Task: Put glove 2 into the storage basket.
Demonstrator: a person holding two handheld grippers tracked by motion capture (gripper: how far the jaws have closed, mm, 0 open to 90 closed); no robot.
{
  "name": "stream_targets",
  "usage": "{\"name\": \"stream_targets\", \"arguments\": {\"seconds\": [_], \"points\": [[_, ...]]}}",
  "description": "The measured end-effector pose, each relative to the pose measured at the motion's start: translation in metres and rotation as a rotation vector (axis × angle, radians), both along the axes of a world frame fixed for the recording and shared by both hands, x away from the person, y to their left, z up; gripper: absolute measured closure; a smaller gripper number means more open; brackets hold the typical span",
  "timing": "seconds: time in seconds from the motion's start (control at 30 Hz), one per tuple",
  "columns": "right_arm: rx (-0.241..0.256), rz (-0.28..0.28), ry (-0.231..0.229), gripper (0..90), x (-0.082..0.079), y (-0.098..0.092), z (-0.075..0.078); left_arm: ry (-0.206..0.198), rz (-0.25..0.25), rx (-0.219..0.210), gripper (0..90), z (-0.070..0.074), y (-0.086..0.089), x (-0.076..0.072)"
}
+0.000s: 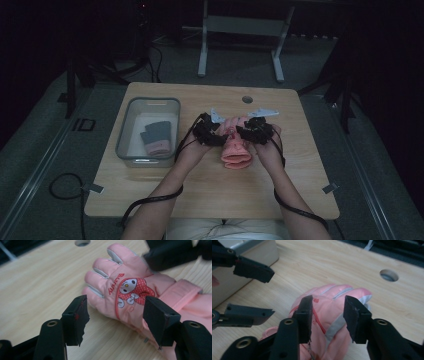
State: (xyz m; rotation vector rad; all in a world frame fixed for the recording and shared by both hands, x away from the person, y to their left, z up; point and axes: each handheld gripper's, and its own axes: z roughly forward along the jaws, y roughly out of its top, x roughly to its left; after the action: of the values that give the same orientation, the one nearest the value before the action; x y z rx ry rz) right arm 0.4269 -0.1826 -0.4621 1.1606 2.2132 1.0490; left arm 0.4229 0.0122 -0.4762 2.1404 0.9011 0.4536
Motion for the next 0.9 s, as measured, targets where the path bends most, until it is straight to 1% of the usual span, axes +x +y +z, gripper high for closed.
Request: {"name": "stream_targets", "arguments": {"seconds": [0.03, 0.07, 0.1, 0.13, 0.17, 0.23, 0.3, 0.33, 0.37, 0.43, 0.47, 0.5, 0.53, 0.57, 0.63, 0.67, 0.7, 0.8, 0.87, 0.9], "points": [[-0.001, -0.001, 0.008, 57.0, 0.002, 0.001, -0.003, 0.027, 0.003, -0.012, 34.4, -0.002, 0.000, 0.003], [-0.002, -0.004, 0.022, 57.1, 0.004, 0.002, -0.007, 0.044, 0.008, -0.010, 34.3, -0.003, -0.001, 0.006], [-0.012, -0.004, 0.041, 57.2, 0.006, 0.002, -0.011, 0.048, 0.013, 0.003, 34.3, -0.005, -0.002, 0.008], [-0.022, -0.017, 0.051, 57.6, 0.007, 0.002, -0.015, 0.051, 0.019, 0.017, 34.2, -0.008, -0.004, 0.009], [-0.028, -0.025, 0.063, 57.8, 0.007, 0.000, -0.019, 0.061, 0.012, 0.020, 33.8, -0.010, -0.005, 0.010], [-0.031, -0.032, 0.094, 55.7, 0.009, -0.006, -0.027, 0.099, 0.010, -0.002, 30.5, -0.014, -0.005, 0.012], [-0.016, -0.028, 0.142, 51.3, 0.011, -0.016, -0.033, 0.139, 0.005, -0.036, 27.5, -0.020, -0.005, 0.016], [-0.002, -0.030, 0.161, 50.1, 0.012, -0.020, -0.036, 0.139, 0.005, -0.036, 27.1, -0.020, -0.005, 0.016], [0.006, -0.025, 0.176, 50.1, 0.013, -0.024, -0.038, 0.172, 0.010, -0.079, 26.4, -0.025, -0.005, 0.021], [-0.008, -0.009, 0.192, 50.1, 0.014, -0.026, -0.041, 0.214, 0.030, -0.108, 25.7, -0.030, -0.007, 0.026], [-0.016, -0.001, 0.196, 50.2, 0.014, -0.027, -0.041, 0.240, 0.036, -0.114, 25.7, -0.033, -0.009, 0.028], [-0.021, 0.008, 0.200, 50.2, 0.015, -0.027, -0.043, 0.240, 0.036, -0.114, 25.8, -0.033, -0.009, 0.028], [-0.027, 0.016, 0.209, 50.2, 0.016, -0.028, -0.045, 0.265, 0.047, -0.123, 25.7, -0.037, -0.009, 0.031], [-0.020, 0.012, 0.231, 50.2, 0.017, -0.029, -0.046, 0.297, 0.048, -0.124, 25.8, -0.044, -0.012, 0.035], [0.007, 0.009, 0.256, 49.8, 0.020, -0.032, -0.051, 0.323, 0.060, -0.142, 25.8, -0.052, -0.013, 0.038], [0.025, 0.006, 0.268, 49.7, 0.021, -0.034, -0.054, 0.345, 0.061, -0.159, 26.6, -0.055, -0.014, 0.040], [0.041, 0.007, 0.276, 49.7, 0.021, -0.035, -0.056, 0.373, 0.070, -0.193, 28.1, -0.060, -0.014, 0.042], [0.081, 0.000, 0.309, 50.1, 0.024, -0.040, -0.061, 0.421, 0.066, -0.264, 29.6, -0.070, -0.014, 0.046], [0.102, -0.003, 0.333, 52.5, 0.025, -0.043, -0.062, 0.447, 0.048, -0.310, 31.1, -0.075, -0.015, 0.048], [0.107, 0.006, 0.341, 54.2, 0.026, -0.045, -0.062, 0.470, 0.031, -0.343, 34.5, -0.077, -0.014, 0.049]]}}
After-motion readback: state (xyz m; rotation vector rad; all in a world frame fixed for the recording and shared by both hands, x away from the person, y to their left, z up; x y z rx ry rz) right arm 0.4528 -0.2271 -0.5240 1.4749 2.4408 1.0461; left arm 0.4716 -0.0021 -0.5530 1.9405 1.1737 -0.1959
